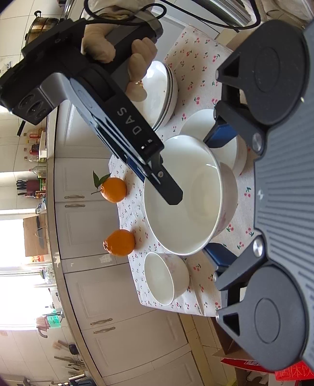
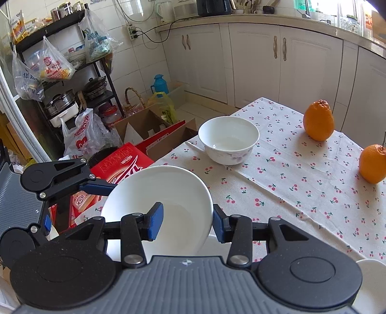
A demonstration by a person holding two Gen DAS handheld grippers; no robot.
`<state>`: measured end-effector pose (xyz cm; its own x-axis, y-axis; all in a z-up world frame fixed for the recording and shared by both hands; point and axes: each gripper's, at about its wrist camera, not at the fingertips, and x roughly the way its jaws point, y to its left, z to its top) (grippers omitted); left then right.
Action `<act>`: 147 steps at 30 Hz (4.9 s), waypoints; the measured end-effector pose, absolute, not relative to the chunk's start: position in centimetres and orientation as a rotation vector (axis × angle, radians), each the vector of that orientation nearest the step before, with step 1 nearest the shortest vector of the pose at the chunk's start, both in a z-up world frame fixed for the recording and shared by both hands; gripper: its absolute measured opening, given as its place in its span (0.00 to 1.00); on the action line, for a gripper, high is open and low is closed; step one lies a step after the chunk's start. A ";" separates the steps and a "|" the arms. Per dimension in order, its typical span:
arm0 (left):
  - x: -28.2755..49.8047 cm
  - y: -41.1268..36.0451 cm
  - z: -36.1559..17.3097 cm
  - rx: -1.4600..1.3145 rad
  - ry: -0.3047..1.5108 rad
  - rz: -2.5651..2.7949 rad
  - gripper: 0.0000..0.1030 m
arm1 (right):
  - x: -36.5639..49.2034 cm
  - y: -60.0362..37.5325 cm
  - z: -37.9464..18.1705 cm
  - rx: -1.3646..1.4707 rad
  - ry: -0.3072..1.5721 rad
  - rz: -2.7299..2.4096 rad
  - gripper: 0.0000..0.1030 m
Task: Organize plates and bowls
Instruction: 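Lift the held bowl and lower it into the other white bowl, then open the right gripper and withdraw it from the nested bowls, then move the right gripper toward the next white bowl, then close the right gripper on the rim of the white bowl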
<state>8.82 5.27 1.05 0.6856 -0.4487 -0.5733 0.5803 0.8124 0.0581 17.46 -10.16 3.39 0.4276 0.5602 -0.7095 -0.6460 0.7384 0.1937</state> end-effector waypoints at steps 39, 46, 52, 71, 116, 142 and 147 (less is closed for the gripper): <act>9.0 1.1 -1.2 0.260 0.648 -0.692 0.83 | 15.5 -15.1 0.7 -0.059 0.894 0.649 0.47; 9.2 1.1 -1.4 0.261 0.655 -0.694 0.83 | 15.7 -15.1 0.4 -0.061 0.903 0.647 0.47; 9.2 1.2 -1.6 0.256 0.662 -0.695 0.83 | 15.7 -15.0 0.1 -0.063 0.909 0.648 0.47; 8.8 2.2 -1.2 0.244 0.636 -0.691 0.95 | 15.2 -14.9 0.7 -0.079 0.851 0.638 0.88; 24.8 9.2 -2.8 0.185 0.592 -0.341 0.95 | 32.8 -7.1 2.1 -0.220 0.889 0.749 0.89; 28.1 8.3 -4.7 0.193 0.600 -0.396 0.87 | 40.2 -3.1 -2.5 -0.216 0.995 0.807 0.54; 28.2 8.3 -4.7 0.188 0.599 -0.398 0.87 | 40.1 -2.9 -2.5 -0.221 0.994 0.805 0.54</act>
